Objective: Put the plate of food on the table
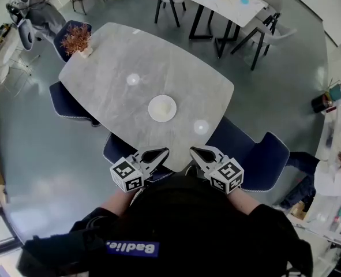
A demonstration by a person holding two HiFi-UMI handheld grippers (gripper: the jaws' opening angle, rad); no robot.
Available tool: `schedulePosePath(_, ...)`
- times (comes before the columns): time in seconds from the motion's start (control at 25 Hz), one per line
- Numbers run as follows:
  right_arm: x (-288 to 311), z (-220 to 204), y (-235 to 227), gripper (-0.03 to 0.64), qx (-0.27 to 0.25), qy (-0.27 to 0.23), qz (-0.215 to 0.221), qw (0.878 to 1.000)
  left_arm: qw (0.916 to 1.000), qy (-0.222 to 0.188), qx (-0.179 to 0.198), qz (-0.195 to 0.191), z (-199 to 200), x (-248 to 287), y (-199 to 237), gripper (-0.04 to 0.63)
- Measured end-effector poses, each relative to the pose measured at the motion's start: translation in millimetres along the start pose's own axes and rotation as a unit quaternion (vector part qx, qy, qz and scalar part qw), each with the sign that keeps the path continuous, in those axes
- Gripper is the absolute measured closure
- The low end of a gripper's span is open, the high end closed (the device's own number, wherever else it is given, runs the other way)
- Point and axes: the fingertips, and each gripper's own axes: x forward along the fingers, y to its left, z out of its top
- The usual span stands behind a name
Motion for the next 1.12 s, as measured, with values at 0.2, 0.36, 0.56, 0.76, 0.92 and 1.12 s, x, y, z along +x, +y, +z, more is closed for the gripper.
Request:
schedulePosePath(0.2, 3.4, 6.0, 10.0, 0.607, -0.016, -0.009, 0.017, 1.000, 0.9985, -0.016, 0.048, -0.021, 18.8, -0.7, -23.4, 0.586)
schedulePosePath(0.36, 3.8, 8.5, 15.2, 0.607, -0.025, -0.008, 0.028, 0.999, 0.9985, -0.020, 0.049, -0.016, 22.3, -2.1, -26.2, 0.586)
schedulePosePath(0.56, 5.4, 5.3, 17.2, 0.607, -0.026, 0.000, 0.032, 0.999, 0.9982, -0.019, 0.055, -0.016, 22.8, -4.1, -25.8, 0.586)
schedulePosePath(0.76, 4.0, 7.8, 15.9, 0.607, -0.027, 0.000, 0.031, 0.999, 0.9980, -0.015, 0.060, -0.016, 23.2, -1.2, -26.9, 0.586)
schedulePosePath(0.92, 3.1, 6.7, 13.8, 0.607, -0.028, -0.003, 0.029, 0.999, 0.9981, -0.013, 0.058, -0.016, 21.5, 0.1, -26.3, 0.586)
schedulePosePath(1.12, 4.2, 7.8, 15.7, 0.607, -0.025, -0.002, 0.029, 0.999, 0.9982, -0.011, 0.058, -0.016, 19.8, -0.5, -25.3, 0.586)
